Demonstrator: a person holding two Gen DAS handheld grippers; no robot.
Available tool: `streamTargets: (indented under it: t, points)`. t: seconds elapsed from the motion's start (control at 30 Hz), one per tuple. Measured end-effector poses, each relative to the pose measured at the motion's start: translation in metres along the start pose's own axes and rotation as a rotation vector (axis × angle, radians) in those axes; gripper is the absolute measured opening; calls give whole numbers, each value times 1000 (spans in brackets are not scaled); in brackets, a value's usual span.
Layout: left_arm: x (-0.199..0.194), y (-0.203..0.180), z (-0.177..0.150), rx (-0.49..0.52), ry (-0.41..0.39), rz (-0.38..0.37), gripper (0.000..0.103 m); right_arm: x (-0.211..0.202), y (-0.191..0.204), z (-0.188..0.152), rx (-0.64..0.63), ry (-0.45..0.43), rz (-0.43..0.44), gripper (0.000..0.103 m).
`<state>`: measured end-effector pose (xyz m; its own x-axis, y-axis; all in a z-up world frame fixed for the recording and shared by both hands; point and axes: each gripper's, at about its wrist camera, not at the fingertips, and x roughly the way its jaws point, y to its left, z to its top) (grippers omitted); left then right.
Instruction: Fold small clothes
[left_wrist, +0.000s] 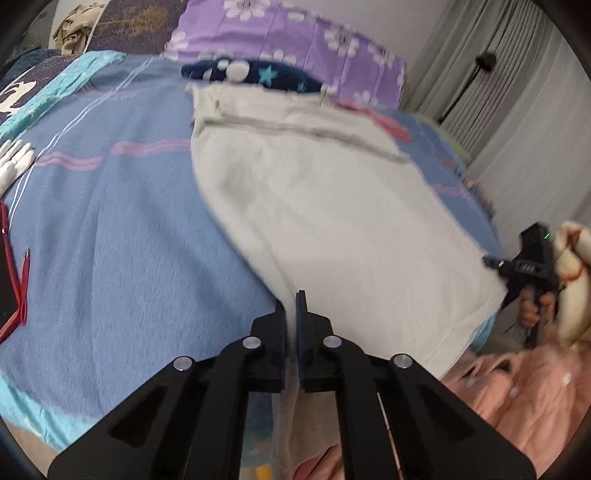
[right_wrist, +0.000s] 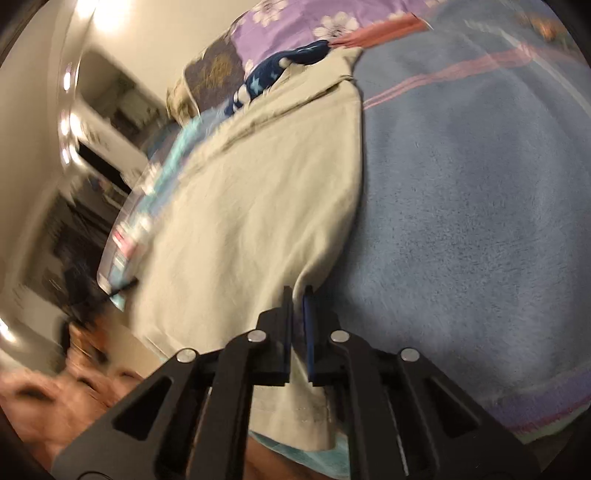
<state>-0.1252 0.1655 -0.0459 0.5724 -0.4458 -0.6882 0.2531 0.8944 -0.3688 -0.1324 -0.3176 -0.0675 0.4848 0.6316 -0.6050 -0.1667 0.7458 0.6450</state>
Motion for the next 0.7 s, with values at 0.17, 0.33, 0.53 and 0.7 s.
streamTargets:
  t: [0.17,0.33,0.53,0.7]
  points:
    - [-26,-19,32,67,-150,-15,4,-24,26,27,-76,-122,54,4]
    - [-47,-31,75,119,-296,-3,4,-47,57,68,-173,-254,68,4]
    - [-39,-9,143,13,-380,-6,4,-44,74,136,-201,-364,23,4]
    - [-9,6,198,-38,-373,2,4,-19,74,199,-186,-407,-24,0]
